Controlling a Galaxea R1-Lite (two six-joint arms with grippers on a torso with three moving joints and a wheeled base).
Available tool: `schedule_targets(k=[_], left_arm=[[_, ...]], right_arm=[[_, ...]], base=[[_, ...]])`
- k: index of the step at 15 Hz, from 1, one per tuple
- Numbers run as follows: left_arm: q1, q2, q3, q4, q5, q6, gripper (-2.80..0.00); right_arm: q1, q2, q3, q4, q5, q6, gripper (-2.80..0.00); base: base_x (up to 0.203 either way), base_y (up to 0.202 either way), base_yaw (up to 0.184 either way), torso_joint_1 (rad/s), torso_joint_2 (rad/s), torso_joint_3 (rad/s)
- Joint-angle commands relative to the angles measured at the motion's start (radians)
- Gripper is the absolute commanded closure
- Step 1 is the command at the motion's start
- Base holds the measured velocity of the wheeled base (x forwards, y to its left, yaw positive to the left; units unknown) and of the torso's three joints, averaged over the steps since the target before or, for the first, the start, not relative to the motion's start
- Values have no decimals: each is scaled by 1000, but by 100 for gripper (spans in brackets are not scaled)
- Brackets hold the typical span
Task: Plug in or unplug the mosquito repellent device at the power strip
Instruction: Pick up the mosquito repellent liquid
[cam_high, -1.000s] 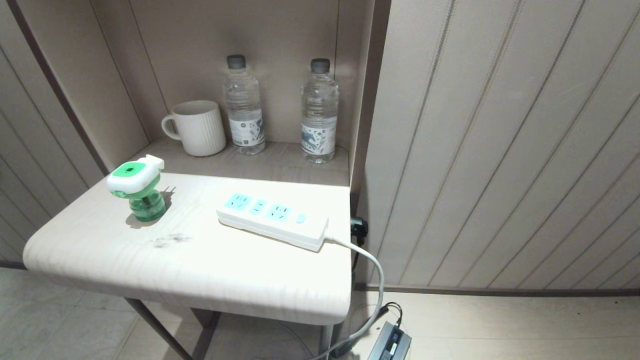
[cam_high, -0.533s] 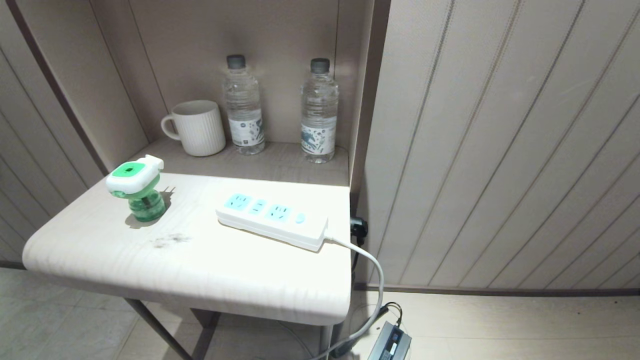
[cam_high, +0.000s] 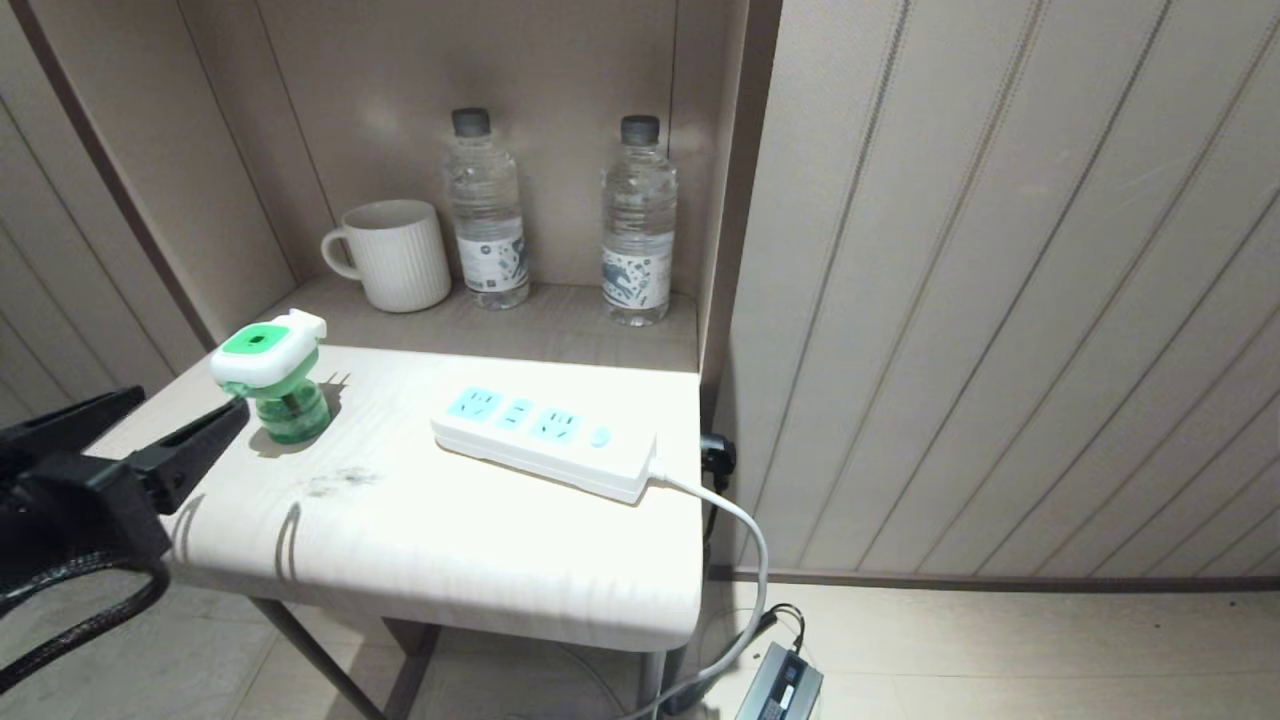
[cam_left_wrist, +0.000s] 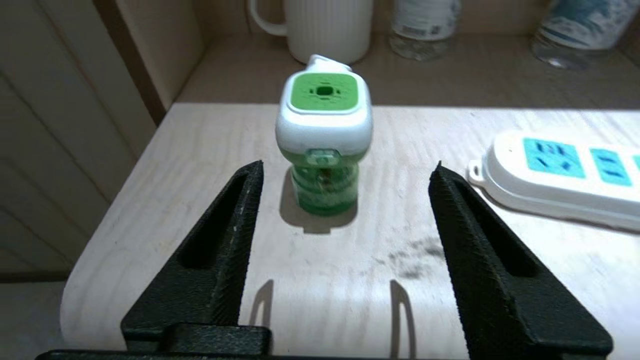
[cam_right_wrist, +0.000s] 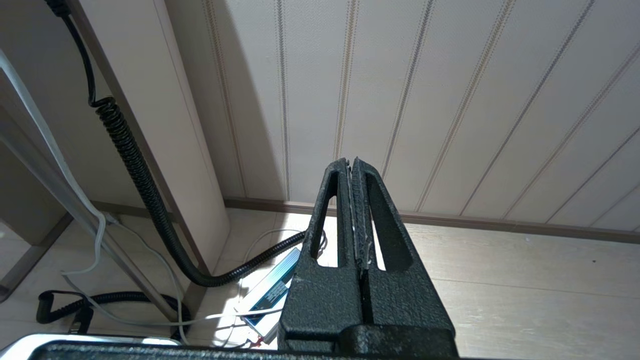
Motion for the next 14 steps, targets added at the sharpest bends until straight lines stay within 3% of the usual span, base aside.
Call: schedule_targets(k=[1, 5, 14], left_arm=[[5, 113, 52, -178, 44, 1, -280], [79, 206, 106, -433, 71, 25, -280], [81, 299, 30, -432, 70, 17, -280]], right_arm=[[0, 1, 0, 0, 0, 0, 0], [0, 1, 0, 0, 0, 1, 0], [0, 1, 0, 0, 0, -1, 0]], base=[[0, 0, 0, 0, 0, 0], [0, 0, 0, 0, 0, 0], [0, 0, 0, 0, 0, 0]])
